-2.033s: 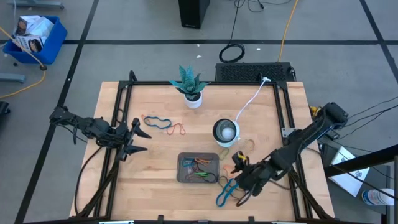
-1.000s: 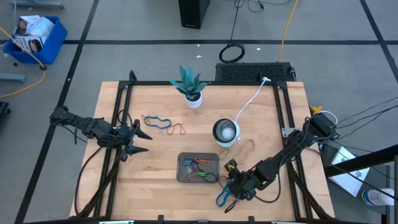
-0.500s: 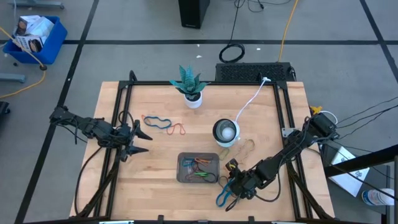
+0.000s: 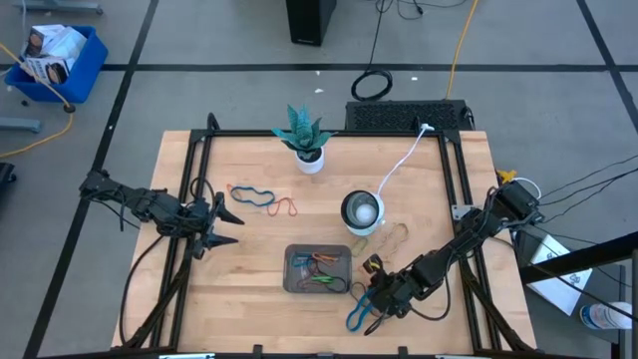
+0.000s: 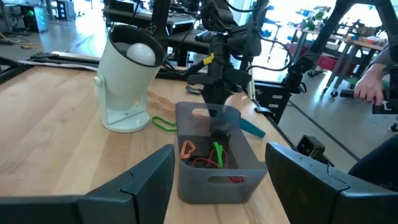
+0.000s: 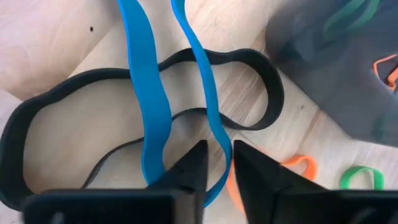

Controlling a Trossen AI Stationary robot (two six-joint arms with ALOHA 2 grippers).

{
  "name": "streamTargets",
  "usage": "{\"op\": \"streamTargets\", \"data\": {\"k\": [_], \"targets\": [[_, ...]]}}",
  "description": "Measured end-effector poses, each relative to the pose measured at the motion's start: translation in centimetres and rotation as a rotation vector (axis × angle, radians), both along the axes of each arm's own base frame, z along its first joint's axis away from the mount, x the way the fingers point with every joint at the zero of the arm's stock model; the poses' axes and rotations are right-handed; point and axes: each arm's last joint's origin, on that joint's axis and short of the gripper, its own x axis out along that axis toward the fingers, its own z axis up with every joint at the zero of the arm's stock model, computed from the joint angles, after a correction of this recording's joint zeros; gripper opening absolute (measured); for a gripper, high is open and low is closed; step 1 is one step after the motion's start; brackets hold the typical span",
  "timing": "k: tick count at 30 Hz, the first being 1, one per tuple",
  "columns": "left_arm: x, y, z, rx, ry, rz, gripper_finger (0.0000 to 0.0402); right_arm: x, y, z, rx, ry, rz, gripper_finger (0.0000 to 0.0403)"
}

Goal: Pick and place rubber bands into bin
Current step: Put the bottom blue rubber band into the gray bin

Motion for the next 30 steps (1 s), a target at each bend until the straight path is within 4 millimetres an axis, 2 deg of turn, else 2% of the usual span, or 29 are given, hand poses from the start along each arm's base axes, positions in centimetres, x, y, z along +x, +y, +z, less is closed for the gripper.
{"op": "streamTargets", "data": {"k": [4,9,13,16,22,26,30], "targets": [[0.0,0.0,0.0,0.000,0.003,0.000,0.0258,0.0,0.0,0.0,0.001,0.000,0.000,0.0009],[0.0,0.0,-0.1,0.003,0.008,0.000,0.0257,0.0,0.0,0.2,0.035,-0.005,-0.051,0.0007],[0.0,0.0,-0.1,0.003,0.008,-0.001,0.0257,-0.1,-0.1,1.9,0.082,-0.063,-0.083,0.0004],[0.0,0.0,-0.1,0.003,0.008,-0.001,0.0257,-0.4,-0.7,4.4,0.098,-0.177,-0.155,0.0002],[0.0,0.0,-0.1,0.004,0.008,-0.001,0.0257,-1.9,-2.6,11.2,0.174,-0.508,-0.322,0.0001],[0.0,0.0,-0.1,0.004,0.009,-0.001,0.0257,-3.4,-4.0,16.4,0.338,-0.774,-0.416,0.0001],[0.0,0.0,-0.1,0.004,0.009,0.000,0.0257,-5.2,-5.6,21.4,0.500,-1.023,-0.396,0.0001]]}}
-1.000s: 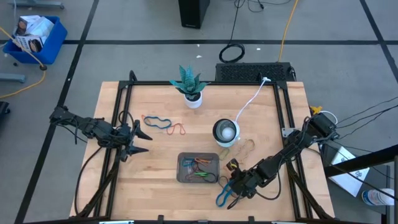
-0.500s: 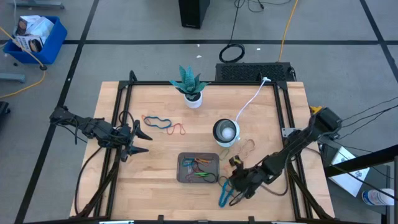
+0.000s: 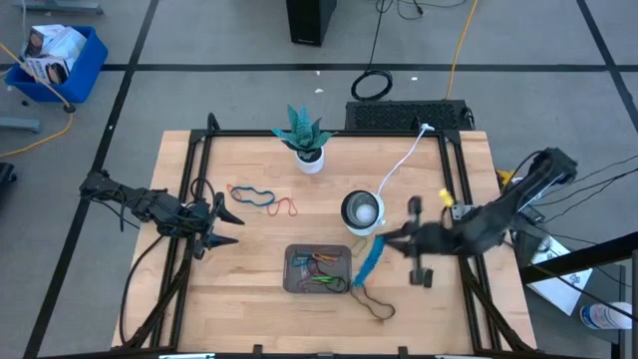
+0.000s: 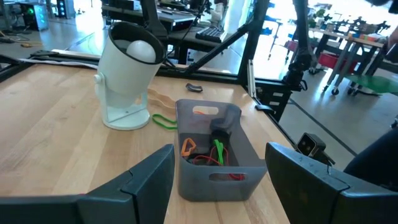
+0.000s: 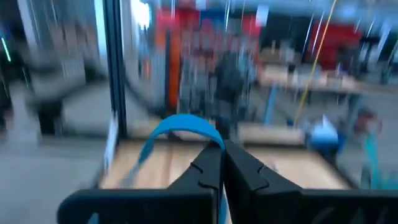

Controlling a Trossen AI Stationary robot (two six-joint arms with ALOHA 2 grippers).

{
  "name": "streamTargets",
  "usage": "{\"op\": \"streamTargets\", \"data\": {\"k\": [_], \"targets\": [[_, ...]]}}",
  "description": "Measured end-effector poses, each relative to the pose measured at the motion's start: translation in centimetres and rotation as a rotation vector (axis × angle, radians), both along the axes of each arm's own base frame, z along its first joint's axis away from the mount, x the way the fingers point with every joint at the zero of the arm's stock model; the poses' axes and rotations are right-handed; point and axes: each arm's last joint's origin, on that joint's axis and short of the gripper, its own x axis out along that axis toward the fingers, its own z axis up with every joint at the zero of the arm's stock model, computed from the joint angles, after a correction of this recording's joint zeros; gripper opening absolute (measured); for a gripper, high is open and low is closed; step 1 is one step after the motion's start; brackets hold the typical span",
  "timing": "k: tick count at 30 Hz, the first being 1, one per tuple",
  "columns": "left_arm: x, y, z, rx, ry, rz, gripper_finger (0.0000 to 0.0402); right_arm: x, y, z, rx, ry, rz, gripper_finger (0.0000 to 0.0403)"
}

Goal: Pick and place rubber bands into bin
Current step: Put the bottom blue rubber band into the gray bin

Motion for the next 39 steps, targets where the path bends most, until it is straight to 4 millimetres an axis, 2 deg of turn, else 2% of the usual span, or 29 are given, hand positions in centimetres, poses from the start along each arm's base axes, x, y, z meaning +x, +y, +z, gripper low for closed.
{"op": "streamTargets", "data": {"k": [4,8,13,18,24,31,39], "targets": [[0.0,0.0,0.0,0.012,-0.004,-0.002,0.0257,-1.4,-1.3,3.1,-0.025,-0.203,-0.026,0.0001],[0.0,0.0,0.0,0.043,-0.011,-0.007,0.0257,-1.2,-2.1,4.6,-0.075,-0.270,-0.079,0.0001],[0.0,0.0,0.0,0.048,-0.012,-0.008,0.0257,0.7,-2.1,6.1,-0.155,-0.203,-0.119,0.0000],[0.0,0.0,0.0,0.049,-0.012,-0.007,0.0258,3.8,-1.6,6.1,-0.230,-0.093,-0.144,0.0000],[0.0,0.0,0.0,0.050,-0.010,-0.008,0.0257,8.2,-0.7,3.8,-0.259,-0.019,-0.033,0.0000],[0.0,0.0,0.0,0.050,-0.008,-0.008,0.0257,12.6,-0.3,-1.1,-0.204,0.128,0.028,0.0000],[0.0,0.0,0.0,0.044,-0.005,-0.007,0.0257,15.6,0.7,-7.0,-0.278,0.324,0.035,0.0000]]}}
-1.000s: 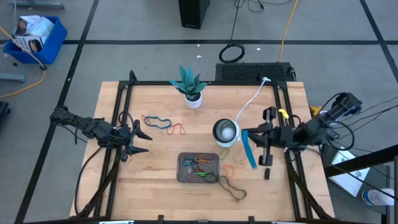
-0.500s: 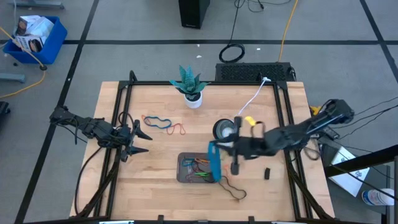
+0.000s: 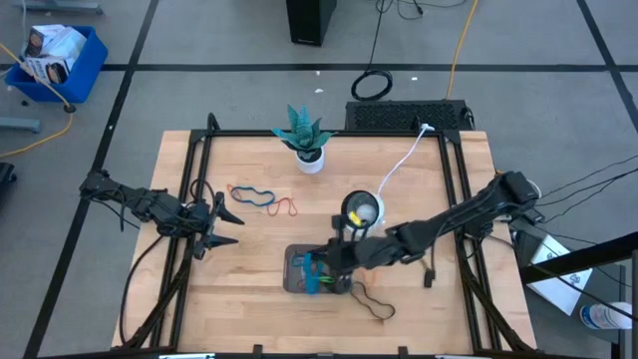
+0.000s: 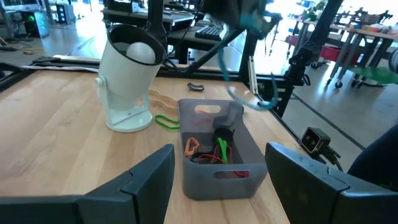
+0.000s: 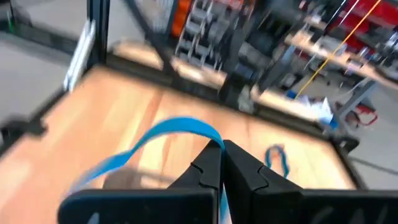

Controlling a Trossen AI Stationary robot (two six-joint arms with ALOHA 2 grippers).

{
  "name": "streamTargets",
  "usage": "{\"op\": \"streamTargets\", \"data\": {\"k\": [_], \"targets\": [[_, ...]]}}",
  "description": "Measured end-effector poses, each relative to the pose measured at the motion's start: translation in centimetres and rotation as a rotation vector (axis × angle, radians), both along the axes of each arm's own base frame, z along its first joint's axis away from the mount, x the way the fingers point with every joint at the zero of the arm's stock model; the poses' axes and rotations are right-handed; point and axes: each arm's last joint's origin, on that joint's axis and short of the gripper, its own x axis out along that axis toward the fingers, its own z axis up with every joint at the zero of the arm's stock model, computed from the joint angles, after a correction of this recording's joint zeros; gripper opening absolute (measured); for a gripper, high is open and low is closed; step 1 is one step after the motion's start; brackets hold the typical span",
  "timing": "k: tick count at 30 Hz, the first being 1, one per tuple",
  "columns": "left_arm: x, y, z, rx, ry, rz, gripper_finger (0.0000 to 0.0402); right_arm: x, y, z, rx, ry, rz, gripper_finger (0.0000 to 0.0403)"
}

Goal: Pick and place rubber bands into bin
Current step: Put the bottom blue rubber band into the gray bin

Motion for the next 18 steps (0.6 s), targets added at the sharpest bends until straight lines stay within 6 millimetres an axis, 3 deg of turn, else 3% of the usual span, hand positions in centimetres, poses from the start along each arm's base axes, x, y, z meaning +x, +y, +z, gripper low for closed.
{"op": "streamTargets", "data": {"k": [7,18], "targets": [[0.0,0.0,-0.3,-0.013,0.038,0.004,0.0257,1.3,0.5,-4.3,-0.013,0.148,-0.021,0.0000],[-0.1,0.0,-0.4,-0.025,0.053,0.008,0.0257,2.2,0.9,-8.7,-0.043,0.285,-0.036,0.0000]]}}
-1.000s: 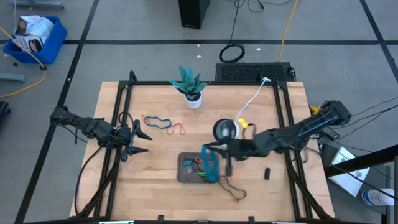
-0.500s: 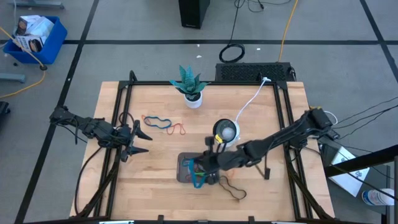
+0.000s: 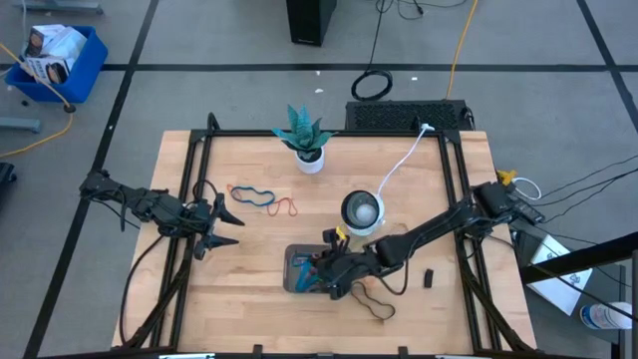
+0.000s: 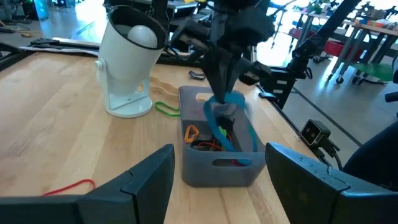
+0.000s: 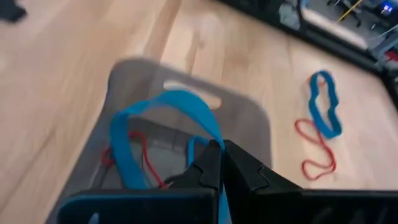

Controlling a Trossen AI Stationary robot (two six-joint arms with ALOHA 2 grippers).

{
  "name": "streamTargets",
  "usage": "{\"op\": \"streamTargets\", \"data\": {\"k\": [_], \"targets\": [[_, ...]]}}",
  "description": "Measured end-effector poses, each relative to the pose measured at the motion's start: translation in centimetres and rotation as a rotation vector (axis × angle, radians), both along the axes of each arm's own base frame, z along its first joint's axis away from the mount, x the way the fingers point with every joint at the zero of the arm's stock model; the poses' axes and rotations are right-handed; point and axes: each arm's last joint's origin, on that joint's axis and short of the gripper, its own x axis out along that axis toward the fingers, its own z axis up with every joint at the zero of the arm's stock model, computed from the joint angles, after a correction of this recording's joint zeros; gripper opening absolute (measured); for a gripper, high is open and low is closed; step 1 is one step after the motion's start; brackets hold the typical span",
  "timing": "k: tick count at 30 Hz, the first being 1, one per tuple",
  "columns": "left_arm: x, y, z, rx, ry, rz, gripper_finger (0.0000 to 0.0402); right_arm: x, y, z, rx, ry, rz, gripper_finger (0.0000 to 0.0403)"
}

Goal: Pick and place rubber bands into bin
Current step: Put the bottom blue rubber band into the gray bin, then put the left black rubber band into the gray bin

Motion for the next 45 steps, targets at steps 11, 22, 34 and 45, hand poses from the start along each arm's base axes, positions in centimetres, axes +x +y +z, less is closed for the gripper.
{"op": "streamTargets", "data": {"k": [11,22,34,45], "targets": [[0.0,0.0,-0.1,0.005,0.007,0.000,0.0257,0.1,0.2,-2.0,0.036,0.085,0.013,0.0014],[-0.1,0.0,-0.3,0.012,0.031,0.000,0.0258,0.1,0.2,-1.9,0.035,0.085,0.013,0.0058],[-0.1,0.0,-0.3,0.014,0.032,0.000,0.0257,-0.1,-0.1,-1.3,0.057,0.080,-0.007,0.0142],[-0.1,0.0,-0.3,0.013,0.031,0.000,0.0257,-4.0,-1.7,7.7,0.138,-0.053,-0.013,0.0169]]}}
